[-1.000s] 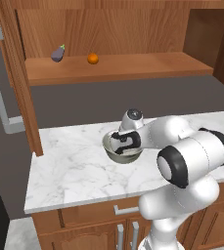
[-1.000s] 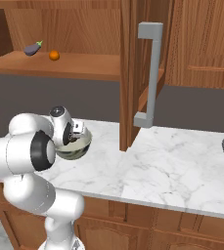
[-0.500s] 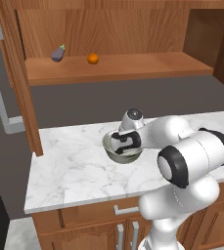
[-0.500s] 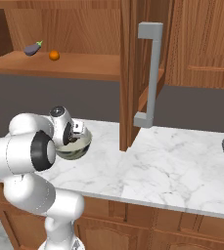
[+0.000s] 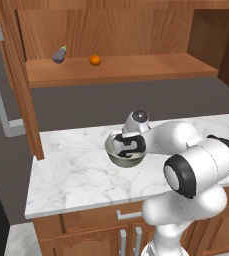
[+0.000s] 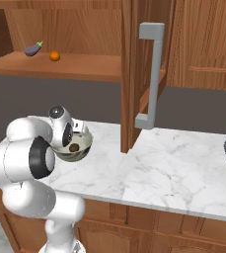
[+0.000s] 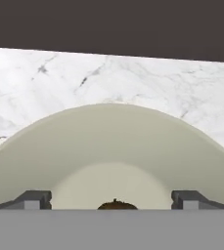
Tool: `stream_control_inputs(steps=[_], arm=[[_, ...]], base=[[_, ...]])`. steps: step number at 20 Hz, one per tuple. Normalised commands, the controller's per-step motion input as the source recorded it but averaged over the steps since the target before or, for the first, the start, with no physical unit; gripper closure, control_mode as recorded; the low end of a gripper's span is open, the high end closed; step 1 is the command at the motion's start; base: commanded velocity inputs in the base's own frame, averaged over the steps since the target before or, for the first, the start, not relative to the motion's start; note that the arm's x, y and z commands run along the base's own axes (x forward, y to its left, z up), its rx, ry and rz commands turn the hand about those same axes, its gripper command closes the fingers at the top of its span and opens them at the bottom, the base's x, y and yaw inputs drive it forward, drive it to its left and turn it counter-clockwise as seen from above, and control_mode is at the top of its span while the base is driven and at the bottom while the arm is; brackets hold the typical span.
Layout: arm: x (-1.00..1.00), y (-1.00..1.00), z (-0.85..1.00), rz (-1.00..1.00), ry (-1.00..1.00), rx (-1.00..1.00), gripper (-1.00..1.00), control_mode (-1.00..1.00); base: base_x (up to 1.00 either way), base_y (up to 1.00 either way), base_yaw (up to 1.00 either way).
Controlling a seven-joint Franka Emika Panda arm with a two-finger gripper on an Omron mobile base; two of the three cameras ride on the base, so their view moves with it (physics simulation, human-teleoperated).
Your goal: Open the cabinet. Pick the kiwi and tangerine from the cabinet and place them into the bowl. Then close the cabinet.
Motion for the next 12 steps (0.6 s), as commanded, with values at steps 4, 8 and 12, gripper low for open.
stream_control_inputs(steps=[4,8,12], arm=[[-0.25,0.0,0.74,0.0,-0.17,0.05,-1.0,-1.0],[-0.41,0.0,0.83,0.0,-0.19,0.04,-1.0,-1.0],[-0.45,0.0,0.98,0.0,-0.2,0.02,-1.0,-1.0]], base=[[0.0,0.0,0.0],[0.0,0.0,0.0],[0.0,0.0,0.0]])
